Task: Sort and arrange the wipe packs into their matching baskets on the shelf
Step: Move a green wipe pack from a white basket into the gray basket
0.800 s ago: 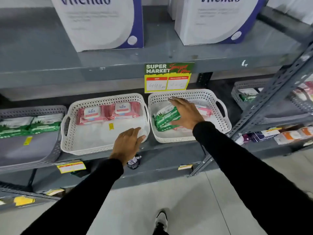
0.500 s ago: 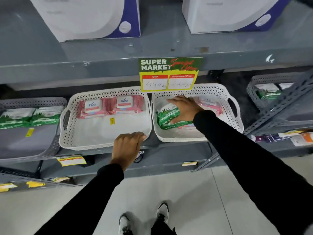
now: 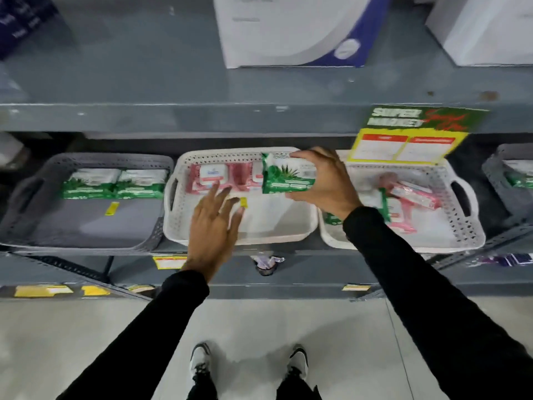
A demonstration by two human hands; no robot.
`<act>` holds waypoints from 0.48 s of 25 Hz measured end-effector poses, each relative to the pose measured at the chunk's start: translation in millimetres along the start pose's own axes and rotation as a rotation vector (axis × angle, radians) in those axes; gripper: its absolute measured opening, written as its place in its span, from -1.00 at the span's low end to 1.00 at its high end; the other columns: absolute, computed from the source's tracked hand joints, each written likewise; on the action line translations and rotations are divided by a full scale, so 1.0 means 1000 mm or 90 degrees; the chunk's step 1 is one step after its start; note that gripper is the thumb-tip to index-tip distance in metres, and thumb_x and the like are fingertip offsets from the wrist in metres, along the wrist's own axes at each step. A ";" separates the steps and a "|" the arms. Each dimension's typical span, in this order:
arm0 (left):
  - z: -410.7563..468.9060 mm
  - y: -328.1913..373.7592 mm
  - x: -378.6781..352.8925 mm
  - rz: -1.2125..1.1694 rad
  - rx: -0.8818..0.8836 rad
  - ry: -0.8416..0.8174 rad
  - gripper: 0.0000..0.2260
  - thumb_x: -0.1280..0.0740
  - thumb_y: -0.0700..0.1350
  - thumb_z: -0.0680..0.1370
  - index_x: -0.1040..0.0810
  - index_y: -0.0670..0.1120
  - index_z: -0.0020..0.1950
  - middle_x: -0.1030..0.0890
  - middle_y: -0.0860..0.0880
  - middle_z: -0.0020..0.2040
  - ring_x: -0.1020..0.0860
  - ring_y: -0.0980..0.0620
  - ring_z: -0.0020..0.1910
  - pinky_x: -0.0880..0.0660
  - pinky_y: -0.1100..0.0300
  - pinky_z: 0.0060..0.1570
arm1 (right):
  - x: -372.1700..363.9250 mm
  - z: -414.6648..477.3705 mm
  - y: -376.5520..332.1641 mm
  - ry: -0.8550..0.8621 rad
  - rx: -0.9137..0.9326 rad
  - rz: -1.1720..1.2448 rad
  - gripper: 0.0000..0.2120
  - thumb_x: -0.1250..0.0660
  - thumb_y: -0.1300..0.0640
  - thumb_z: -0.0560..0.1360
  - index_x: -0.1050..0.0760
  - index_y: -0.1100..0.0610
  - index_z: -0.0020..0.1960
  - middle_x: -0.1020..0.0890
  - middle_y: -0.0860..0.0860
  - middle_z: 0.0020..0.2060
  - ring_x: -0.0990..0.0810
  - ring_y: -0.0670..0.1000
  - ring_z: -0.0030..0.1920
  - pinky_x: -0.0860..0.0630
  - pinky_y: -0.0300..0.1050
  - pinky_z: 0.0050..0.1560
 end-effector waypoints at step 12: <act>-0.099 -0.268 0.095 0.116 0.083 -0.027 -0.63 0.00 0.02 0.71 -0.58 -0.05 0.07 -0.67 -0.04 0.06 -0.54 -0.14 0.25 -0.40 -0.05 0.21 | -0.284 0.092 -0.261 -0.123 0.094 -0.240 -0.06 -0.57 -0.36 0.14 -0.38 0.06 0.37 -0.47 0.07 0.30 -0.44 0.18 0.32 -0.42 0.17 0.26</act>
Point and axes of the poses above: each hand's wrist, its own z-axis towards the middle knuckle, its own x-axis out of the back of the hand, y = z × x, the point moved 1 cm from there along z, towards the middle knuckle
